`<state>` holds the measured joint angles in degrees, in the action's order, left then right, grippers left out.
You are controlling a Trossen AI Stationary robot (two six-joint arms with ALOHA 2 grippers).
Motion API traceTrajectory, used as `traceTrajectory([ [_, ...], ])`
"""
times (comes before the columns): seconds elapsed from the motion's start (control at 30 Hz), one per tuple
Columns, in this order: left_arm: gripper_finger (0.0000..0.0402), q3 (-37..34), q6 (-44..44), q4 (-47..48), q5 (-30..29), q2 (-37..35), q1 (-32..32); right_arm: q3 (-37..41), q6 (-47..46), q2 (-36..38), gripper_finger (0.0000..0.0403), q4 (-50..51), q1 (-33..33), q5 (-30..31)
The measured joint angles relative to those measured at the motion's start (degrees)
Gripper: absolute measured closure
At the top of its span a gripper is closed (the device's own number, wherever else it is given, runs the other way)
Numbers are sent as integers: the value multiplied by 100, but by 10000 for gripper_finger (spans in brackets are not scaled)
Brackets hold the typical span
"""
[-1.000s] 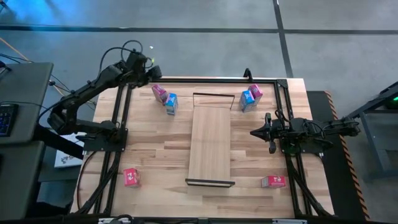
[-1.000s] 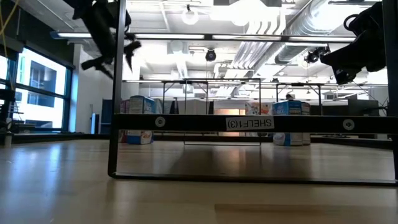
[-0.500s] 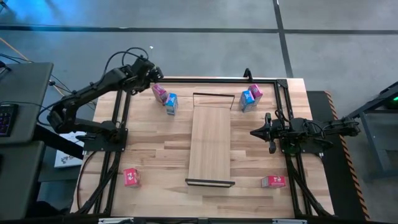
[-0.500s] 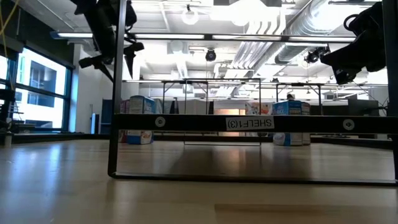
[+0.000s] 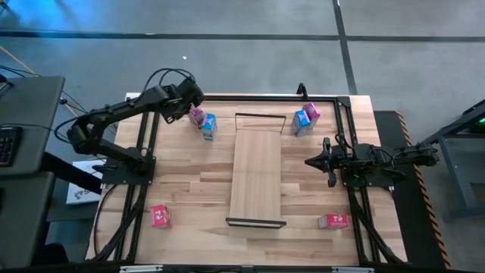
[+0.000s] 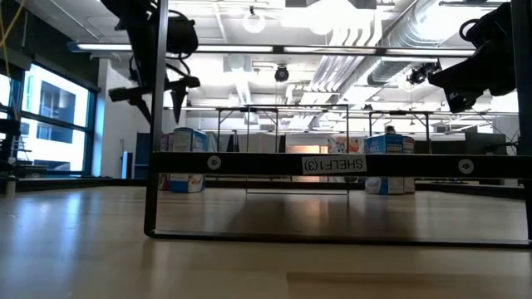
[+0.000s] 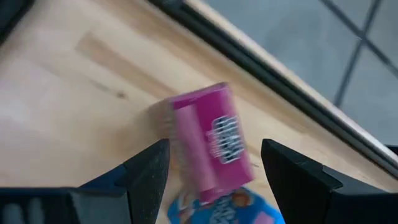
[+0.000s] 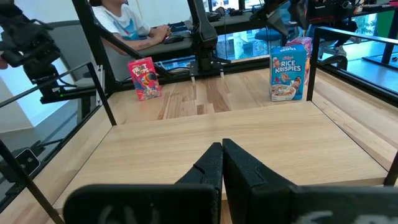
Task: Stack cereal on shelf
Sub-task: Put the left violet cereal box on the shelf
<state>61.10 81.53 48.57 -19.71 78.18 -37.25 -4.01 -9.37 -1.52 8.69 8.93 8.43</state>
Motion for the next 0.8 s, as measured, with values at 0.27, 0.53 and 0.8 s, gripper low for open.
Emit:
traceTrajectory([
  [0.27, 156, 0, 836, -15, -602, 116, 311, -1, 0, 1, 402, 0, -1, 0],
  [0.53, 156, 0, 1226, -354, -736, 361, 344, -1, 0, 0, 402, 0, 0, 0],
  [0.8, 156, 4, 1208, -308, -658, 488, 313, -2, 0, 0, 402, 0, -2, 0],
])
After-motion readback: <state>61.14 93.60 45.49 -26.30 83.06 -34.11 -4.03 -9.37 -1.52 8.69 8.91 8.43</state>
